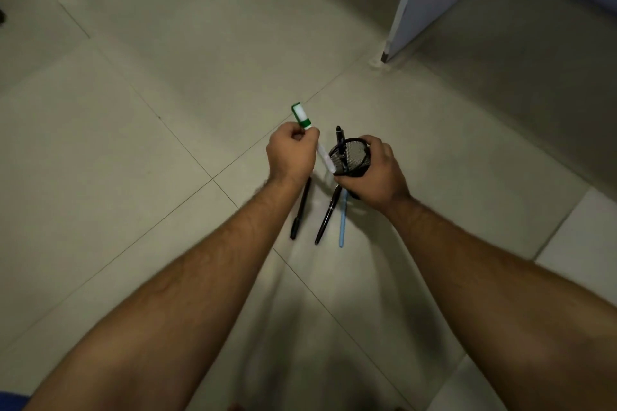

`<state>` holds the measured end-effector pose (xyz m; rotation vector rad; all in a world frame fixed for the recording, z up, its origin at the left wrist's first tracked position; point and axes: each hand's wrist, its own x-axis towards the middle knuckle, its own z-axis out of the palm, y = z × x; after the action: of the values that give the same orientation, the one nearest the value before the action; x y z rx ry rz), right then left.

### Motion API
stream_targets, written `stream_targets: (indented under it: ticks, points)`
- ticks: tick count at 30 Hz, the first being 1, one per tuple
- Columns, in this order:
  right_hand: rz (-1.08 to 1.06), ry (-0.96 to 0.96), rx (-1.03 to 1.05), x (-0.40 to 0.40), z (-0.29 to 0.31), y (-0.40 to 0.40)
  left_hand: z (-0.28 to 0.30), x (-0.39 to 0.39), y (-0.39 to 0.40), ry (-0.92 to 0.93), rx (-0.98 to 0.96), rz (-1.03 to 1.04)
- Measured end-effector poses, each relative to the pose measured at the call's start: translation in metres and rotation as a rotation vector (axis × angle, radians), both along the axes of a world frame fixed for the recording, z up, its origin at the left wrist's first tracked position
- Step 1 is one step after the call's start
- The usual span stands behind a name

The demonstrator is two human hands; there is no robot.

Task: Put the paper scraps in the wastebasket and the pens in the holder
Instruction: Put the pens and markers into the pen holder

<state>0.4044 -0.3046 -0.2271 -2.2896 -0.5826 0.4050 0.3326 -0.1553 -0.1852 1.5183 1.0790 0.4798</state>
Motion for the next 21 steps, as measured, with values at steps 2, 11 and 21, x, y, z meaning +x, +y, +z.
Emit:
stream_targets:
  ticks: [2,11,21]
  points:
    - [-0.002,-0.001,0.024,-0.002,0.002,0.003,-0.003,0.004,-0.005,-0.078,-0.139,-0.011]
    - [-0.053,0.019,0.091,0.002,0.013,0.007,-0.017,-0.011,-0.007,0.077,-0.041,-0.052]
    - [0.004,0.065,0.042,-0.009,0.015,0.004,-0.065,-0.067,-0.026,0.996,0.367,-0.637]
